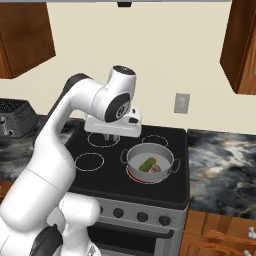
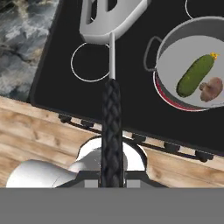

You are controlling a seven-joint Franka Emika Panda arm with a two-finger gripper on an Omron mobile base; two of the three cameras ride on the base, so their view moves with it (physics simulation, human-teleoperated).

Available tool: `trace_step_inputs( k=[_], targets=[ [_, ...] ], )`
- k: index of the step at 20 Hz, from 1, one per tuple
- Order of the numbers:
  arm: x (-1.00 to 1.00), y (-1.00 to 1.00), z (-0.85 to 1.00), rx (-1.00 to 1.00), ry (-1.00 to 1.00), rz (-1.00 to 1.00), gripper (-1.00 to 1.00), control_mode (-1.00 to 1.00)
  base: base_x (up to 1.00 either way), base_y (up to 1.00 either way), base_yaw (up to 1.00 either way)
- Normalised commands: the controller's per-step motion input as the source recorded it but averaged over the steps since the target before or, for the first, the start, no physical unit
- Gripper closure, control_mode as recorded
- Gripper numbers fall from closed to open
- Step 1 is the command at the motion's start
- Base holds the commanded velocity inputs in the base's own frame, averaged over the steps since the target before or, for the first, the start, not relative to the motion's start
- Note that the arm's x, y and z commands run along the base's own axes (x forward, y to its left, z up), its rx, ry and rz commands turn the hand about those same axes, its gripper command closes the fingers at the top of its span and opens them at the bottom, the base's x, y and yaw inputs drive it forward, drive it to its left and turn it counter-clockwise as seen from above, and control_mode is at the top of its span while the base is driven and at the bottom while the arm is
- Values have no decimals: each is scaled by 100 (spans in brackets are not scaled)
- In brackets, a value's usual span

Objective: Put the cucumber and mushroom in the pot. Retrieve the spatula and lightly stir the vegetables in the pot.

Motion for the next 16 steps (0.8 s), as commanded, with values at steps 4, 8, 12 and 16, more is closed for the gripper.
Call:
trace_step_inputs(
  k=[4, 8, 12, 16],
  targets=[
    [-1, -12, 6, -6, 9, -17, 100, -100, 0, 0, 0],
    [0, -3, 0, -5, 14, -27, 100, -100, 0, 0, 0],
    [0, -5, 0, -1, 19, -23, 100, -100, 0, 0, 0],
    [4, -2, -6, -2, 29, -12, 100, -100, 0, 0, 0]
  ],
)
